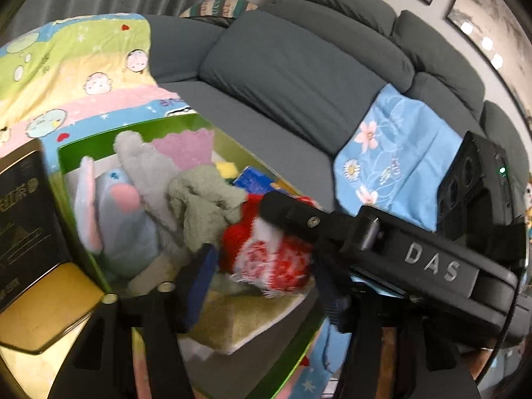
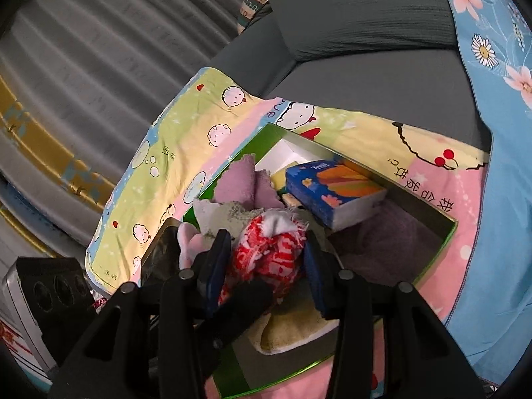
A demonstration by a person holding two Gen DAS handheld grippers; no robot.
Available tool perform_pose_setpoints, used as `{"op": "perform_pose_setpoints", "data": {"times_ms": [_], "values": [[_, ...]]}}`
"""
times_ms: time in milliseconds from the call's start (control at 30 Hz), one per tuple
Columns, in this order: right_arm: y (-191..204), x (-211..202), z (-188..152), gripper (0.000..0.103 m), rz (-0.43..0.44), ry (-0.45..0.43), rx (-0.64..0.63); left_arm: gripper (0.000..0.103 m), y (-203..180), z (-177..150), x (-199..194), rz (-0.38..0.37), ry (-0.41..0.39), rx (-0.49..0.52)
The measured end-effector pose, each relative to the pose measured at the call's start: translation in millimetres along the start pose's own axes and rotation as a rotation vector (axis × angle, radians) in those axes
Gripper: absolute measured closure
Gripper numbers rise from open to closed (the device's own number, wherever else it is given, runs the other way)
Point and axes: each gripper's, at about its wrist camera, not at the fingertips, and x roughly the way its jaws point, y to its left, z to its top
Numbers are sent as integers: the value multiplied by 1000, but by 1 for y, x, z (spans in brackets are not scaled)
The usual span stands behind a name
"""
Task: Organize soft objects
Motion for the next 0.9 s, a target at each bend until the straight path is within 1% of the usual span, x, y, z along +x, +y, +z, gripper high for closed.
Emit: {"op": "perform_pose_setpoints", "data": {"times_ms": [33, 100, 133, 167, 200, 233, 267, 300, 333, 400, 533, 667, 800, 900], "values": [[1, 0, 1, 52, -8, -3, -1, 33, 0, 0, -1, 12, 3, -1], [3, -2, 2, 42, -28, -12, -8, 30, 0, -1, -6, 20, -6, 8], [4, -5, 1, 40, -37, -18, -17, 28, -2, -2, -10, 34, -18, 19], [5, -7, 1, 36, -41, -24, -26, 25, -3, -2, -14, 63, -32, 34], [6, -10, 0, 35, -43, -30, -34, 20, -4, -1, -18, 88, -43, 44], [8, -13, 0, 34, -42, -36, -39, 19, -6, -1, -24, 108, -54, 52], [9, -15, -1, 30, -39, -43, -39, 19, -6, -2, -30, 120, -68, 56], [10, -17, -1, 22, -36, -53, -39, 19, -6, -2, -35, 133, -79, 56], [13, -22, -2, 19, -40, -65, -47, 19, -7, -4, -45, 164, -109, 55], [18, -26, -2, 17, -61, -85, -71, 19, -5, -7, -57, 190, -148, 58], [28, -43, -5, 12, -120, -135, -118, 19, 3, -13, -77, 168, -140, 10], [35, -58, -10, 8, -153, -164, -146, 19, 3, -22, -92, 187, -161, 0], [44, -69, -18, 6, -197, -185, -182, 19, 3, -28, -102, 196, -170, -7], [48, -75, -24, 6, -204, -193, -195, 19, 4, -30, -108, 182, -173, -28]]}}
